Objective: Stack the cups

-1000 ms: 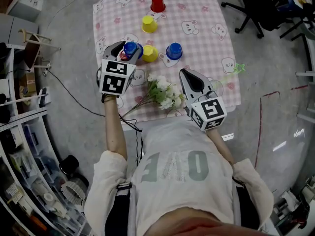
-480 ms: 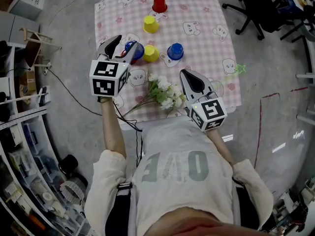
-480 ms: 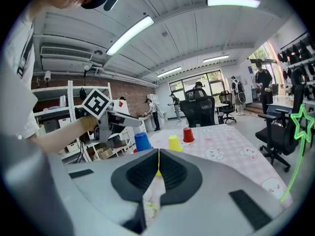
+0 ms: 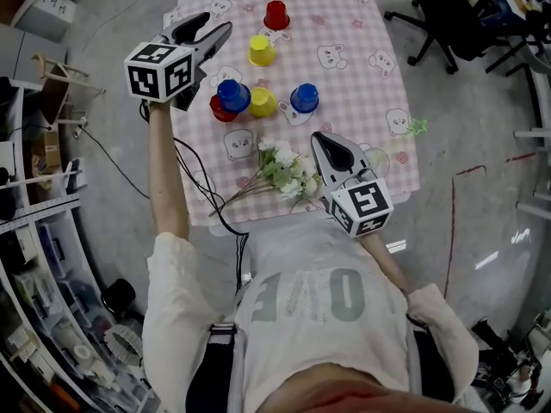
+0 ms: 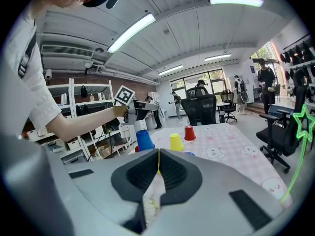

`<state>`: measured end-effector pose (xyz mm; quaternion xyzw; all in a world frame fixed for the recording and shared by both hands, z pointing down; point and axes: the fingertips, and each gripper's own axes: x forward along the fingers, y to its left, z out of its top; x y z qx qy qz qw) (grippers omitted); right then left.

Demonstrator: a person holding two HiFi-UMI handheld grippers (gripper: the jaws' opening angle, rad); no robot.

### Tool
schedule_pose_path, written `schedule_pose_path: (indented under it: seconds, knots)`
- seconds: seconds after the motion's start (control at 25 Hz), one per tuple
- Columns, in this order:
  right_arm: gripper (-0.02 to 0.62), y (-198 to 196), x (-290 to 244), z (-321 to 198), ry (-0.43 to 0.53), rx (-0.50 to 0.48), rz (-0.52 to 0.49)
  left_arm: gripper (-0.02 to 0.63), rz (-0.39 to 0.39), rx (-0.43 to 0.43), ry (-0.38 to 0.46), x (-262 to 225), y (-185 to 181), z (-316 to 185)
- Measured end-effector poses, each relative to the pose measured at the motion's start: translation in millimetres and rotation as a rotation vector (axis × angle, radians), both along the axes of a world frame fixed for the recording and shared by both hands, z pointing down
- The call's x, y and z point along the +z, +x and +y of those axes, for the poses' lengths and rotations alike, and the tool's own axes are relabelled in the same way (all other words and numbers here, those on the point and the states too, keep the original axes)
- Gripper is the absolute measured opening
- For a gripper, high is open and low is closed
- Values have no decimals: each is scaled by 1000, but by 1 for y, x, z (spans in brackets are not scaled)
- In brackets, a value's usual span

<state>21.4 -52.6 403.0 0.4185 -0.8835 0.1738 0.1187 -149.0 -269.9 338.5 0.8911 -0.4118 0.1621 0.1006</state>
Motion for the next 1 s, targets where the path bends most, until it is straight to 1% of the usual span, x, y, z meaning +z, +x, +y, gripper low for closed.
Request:
schedule_pose_path:
  seconds: [0.08,0.12,0.16,0.24,0.32,0.4,0.48,0.56,0.64,0.72,0.88,0.92,1.0]
  knots:
    - [29,1,2,-1,-5,3,3,221,0,119,-19,18,18,-8]
    - [29,1,3,-2,-8,4,5,221,-14,155,-36,30,25,-13]
    - [29,1,4,-3,-12,5,7,221,-30,173,-50,40,29,-19]
    - [29,2,7,-6,-19,8,12,220,-50,167,-56,52,34,-40]
    - [29,3,12,-10,-32,13,17,219,-38,140,-16,53,39,-69]
    - [29,4,22,-8,-65,19,23,220,-9,130,27,62,43,-92]
    - [29,6,31,-5,-108,27,16,221,-12,161,10,85,51,-102]
    - [29,9,35,-7,-136,44,-2,221,-46,220,-18,107,65,-108]
    - [29,12,39,-13,-147,59,-4,221,-78,258,-27,125,79,-115]
    - [29,13,44,-16,-159,68,-4,221,-90,257,-32,139,87,-121]
    - [29,10,50,-20,-182,68,-15,238,-43,221,-42,148,96,-134]
    - [29,8,51,-22,-186,64,-17,238,-46,213,-44,150,97,-138]
    - [29,7,53,-24,-191,56,-22,238,-81,202,-45,156,96,-141]
